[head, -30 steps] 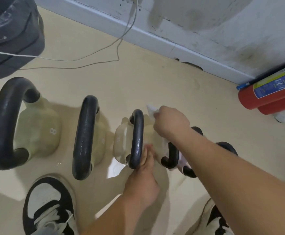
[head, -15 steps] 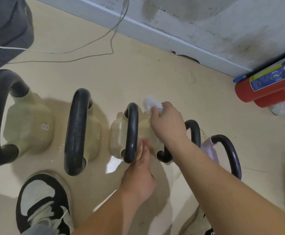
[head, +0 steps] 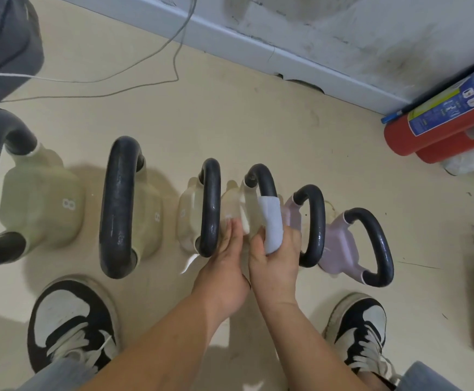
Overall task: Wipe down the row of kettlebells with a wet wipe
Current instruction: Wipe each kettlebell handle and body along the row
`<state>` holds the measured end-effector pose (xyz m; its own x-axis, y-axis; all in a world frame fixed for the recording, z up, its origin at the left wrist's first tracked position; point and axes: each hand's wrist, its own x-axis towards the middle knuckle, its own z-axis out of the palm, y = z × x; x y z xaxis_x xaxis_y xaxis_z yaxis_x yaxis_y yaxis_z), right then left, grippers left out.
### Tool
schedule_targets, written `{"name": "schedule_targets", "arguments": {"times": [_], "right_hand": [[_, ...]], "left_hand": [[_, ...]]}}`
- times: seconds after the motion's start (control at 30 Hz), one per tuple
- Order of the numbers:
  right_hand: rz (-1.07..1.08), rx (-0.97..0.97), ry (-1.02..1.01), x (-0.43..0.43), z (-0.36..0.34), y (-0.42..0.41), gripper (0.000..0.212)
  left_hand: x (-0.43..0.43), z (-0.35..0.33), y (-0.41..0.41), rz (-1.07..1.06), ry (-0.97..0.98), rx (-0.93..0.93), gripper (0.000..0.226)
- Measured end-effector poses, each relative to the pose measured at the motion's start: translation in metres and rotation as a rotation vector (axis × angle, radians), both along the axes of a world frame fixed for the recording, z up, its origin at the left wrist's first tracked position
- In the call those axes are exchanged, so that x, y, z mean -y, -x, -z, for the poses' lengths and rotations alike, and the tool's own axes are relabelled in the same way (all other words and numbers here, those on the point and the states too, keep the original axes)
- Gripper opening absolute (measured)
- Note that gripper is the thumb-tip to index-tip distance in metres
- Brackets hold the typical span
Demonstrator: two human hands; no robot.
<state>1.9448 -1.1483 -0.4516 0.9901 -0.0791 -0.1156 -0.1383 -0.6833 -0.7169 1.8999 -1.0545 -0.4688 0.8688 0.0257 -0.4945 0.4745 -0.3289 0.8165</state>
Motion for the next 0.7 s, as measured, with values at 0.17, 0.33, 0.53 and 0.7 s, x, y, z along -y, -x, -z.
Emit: {"name": "schedule_targets", "arguments": {"times": [0.17, 0.33, 0.53, 0.7], "right_hand": [[0.046, -0.174, -0.128, 0.002, 0.009, 0.007, 0.019], [-0.109, -0.231, -0.015, 0.012, 0.004, 0.017, 0.044], [-0.099, -0.364, 0.257, 0.017, -0.001, 0.038, 0.036], [-0.09, -0.547, 0.012, 0.033, -0.033, 0.045, 0.025]], "left_hand": [[-0.001, 0.005, 0.0, 0.023, 0.014, 0.013, 0.091], [-0.003, -0.001, -0.001, 0.019, 0.049, -0.023, 0.087], [-0.008, -0.019, 0.003, 0.023, 0.02, -0.01, 0.076], [0.002, -0.035, 0.004, -0.047, -0.125, -0.021, 0.012]]}}
